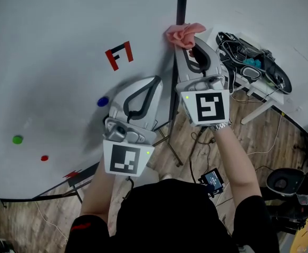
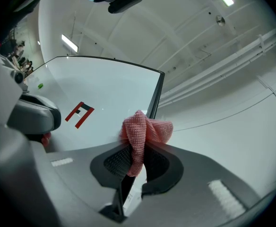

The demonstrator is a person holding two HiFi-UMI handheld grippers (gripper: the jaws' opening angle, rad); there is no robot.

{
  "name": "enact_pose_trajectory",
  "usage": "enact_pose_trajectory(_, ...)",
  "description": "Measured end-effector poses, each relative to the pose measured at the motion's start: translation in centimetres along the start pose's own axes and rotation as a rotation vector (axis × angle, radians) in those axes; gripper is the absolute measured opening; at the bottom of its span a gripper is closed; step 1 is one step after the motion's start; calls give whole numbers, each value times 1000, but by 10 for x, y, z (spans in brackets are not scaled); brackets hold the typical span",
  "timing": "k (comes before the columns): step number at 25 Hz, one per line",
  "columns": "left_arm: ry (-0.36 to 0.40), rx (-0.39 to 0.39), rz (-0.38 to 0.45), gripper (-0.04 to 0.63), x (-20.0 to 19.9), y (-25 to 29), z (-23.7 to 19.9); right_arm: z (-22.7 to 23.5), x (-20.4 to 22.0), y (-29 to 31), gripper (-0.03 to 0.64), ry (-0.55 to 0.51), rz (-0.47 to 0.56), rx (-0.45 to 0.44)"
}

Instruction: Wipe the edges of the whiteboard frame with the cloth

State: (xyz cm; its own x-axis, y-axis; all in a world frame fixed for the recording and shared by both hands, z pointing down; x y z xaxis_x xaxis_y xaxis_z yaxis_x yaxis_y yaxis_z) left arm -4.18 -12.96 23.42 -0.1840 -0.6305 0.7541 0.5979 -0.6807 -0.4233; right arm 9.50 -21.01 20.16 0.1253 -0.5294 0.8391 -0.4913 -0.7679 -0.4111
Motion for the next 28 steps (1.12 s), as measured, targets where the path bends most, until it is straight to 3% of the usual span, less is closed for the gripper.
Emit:
enact_pose_trajectory(6, -20, 14, -40, 2, 23, -11, 9, -6, 12, -5, 49, -1, -28, -16)
enact_pose_trajectory(28, -73, 12, -58, 2, 22, -8, 11, -18, 48, -19, 51, 27, -112, -5)
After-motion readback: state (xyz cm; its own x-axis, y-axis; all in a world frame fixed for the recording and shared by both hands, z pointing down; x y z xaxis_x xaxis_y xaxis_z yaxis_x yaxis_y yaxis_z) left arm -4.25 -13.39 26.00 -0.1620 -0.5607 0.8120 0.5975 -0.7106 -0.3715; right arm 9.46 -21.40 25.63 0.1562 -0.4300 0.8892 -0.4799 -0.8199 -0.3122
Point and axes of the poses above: the fingertips, and each gripper's own axes: y forward along the fingers, z to its right, x out of its underside, the point moved 8 cm from there along -y, backward along the fingers, and after that the axes turned 4 degrees about -x, right-handed, at the moved point
